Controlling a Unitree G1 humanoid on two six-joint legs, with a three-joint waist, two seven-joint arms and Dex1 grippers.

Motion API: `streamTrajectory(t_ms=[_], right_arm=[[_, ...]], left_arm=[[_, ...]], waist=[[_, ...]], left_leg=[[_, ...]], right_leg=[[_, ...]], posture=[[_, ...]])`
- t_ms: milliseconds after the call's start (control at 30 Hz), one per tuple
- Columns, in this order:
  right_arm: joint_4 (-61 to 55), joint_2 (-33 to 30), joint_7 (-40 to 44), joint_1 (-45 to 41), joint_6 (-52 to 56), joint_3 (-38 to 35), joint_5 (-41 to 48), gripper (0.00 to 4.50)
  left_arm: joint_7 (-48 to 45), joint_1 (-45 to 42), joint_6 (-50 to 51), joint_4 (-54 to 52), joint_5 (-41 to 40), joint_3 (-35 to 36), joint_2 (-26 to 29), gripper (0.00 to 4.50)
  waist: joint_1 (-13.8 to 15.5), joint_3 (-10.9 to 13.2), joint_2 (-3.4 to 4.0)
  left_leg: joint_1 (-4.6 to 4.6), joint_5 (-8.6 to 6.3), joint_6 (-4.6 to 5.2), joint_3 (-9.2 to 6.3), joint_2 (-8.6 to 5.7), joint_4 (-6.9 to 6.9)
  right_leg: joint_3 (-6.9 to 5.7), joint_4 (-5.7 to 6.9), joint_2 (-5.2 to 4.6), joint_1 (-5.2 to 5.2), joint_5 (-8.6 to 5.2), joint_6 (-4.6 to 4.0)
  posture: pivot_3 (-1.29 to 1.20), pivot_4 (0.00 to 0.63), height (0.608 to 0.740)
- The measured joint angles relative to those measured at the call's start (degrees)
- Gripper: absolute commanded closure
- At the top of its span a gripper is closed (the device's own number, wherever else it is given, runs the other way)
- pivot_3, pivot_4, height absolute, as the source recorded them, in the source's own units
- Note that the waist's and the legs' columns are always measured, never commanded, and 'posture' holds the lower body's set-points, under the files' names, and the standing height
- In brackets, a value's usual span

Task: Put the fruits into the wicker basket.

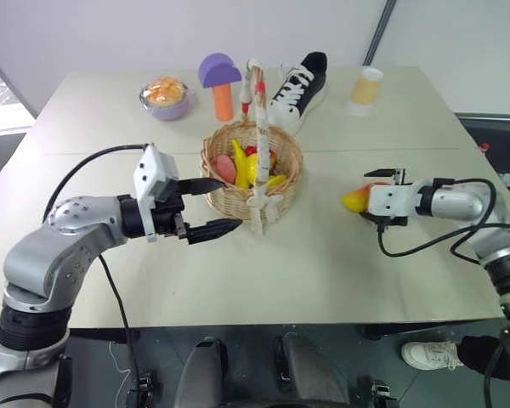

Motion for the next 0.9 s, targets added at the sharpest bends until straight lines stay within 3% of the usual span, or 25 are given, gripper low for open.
streamTrajectory(t_ms=[133,200,400,600,733,900], right_arm=[[2.1,0.5,-0.8,-0.4,-2.0,0.4,-1.5,2.38],[2.2,0.6,-1.8,-0.4,-2.3,0.4,-2.1,2.89],[-3.1,1.2,-3.7,-0.4,-2.2,-1.2,-1.1,2.89],[-17.8,11.6,-3.8,-4.6,3.4,-6.0,9.9,2.89],[-13.0,17.0,-5.7,-9.1,-0.2,-3.7,7.8,2.89],[-4.7,18.8,-7.2,-12.6,-7.8,-0.4,3.4,2.89]], left_arm=[[0.9,0.4,0.0,-0.7,0.0,0.0,0.0,0.0],[1.2,0.5,0.0,-0.6,0.0,0.0,0.0,0.0],[2.0,1.1,-0.5,1.0,0.1,1.2,0.3,0.0],[2.4,4.1,-1.0,3.6,-1.4,7.9,1.2,0.0],[2.7,4.5,-1.1,4.0,-1.7,8.3,1.4,0.0],[3.7,4.5,-1.1,3.8,-2.0,8.3,1.3,0.0]], waist=[[0.0,0.0,0.0],[0.0,0.0,0.0],[-0.2,0.0,0.05],[-1.2,0.0,0.05],[-0.9,0.0,0.04],[-0.9,0.0,0.04]], left_leg=[[0.03,0.0,0.0,0.0,0.0,0.01],[0.02,0.0,0.0,-0.01,0.0,0.0],[0.01,0.0,0.0,0.0,0.02,-0.02],[0.02,0.0,-0.01,-0.07,0.31,-0.01],[-0.02,0.01,-0.01,-0.06,0.21,0.01],[-0.1,0.0,-0.01,-0.04,0.17,-0.02]], right_leg=[[0.0,0.0,-0.01,0.03,0.0,0.0],[0.0,0.01,-0.01,0.03,0.0,0.0],[0.02,0.04,0.0,-0.03,0.0,0.0],[-0.02,0.09,0.07,-0.02,0.0,-0.01],[-0.05,0.07,0.01,-0.01,0.0,-0.01],[-0.04,0.03,-0.05,-0.08,0.0,-0.01]], posture=[[0.0,0.15,0.74],[0.0,0.15,0.74],[0.0,0.15,0.74],[0.0,0.15,0.74],[0.0,0.15,0.74],[0.0,0.15,0.74]])
